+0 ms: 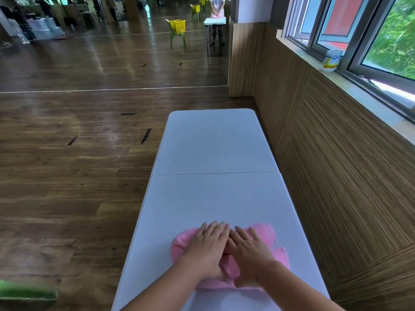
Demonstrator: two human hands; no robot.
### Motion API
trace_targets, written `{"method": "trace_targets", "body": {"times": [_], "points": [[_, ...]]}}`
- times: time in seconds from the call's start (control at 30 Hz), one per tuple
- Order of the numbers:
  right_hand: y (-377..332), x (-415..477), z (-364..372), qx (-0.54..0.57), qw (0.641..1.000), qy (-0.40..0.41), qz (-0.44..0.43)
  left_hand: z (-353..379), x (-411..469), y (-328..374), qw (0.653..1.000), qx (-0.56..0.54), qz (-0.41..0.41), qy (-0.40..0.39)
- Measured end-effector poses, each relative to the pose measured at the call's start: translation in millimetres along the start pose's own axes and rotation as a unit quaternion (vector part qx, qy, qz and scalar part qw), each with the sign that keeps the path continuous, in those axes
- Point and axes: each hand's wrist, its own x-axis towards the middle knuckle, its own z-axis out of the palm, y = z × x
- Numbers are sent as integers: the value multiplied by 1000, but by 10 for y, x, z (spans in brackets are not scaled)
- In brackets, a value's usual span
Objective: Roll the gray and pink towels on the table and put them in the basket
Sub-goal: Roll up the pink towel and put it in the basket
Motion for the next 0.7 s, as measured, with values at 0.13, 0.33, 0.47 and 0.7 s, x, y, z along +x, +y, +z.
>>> {"method": "trace_targets", "body": {"times": [0.13, 0.33, 0.47, 0.7], "points": [[136, -138, -9, 26, 999, -31, 20, 119, -89, -30, 999, 29, -21, -13], [660, -461, -62, 57, 986, -84, 132, -4, -436, -518, 993, 42, -88, -66], [585, -455, -15, 115, 979, -84, 147, 15, -529, -392, 994, 1, -105, -37], [596, -519, -357, 132, 982, -15, 134, -247, -732, -232, 993, -5, -113, 31]]}}
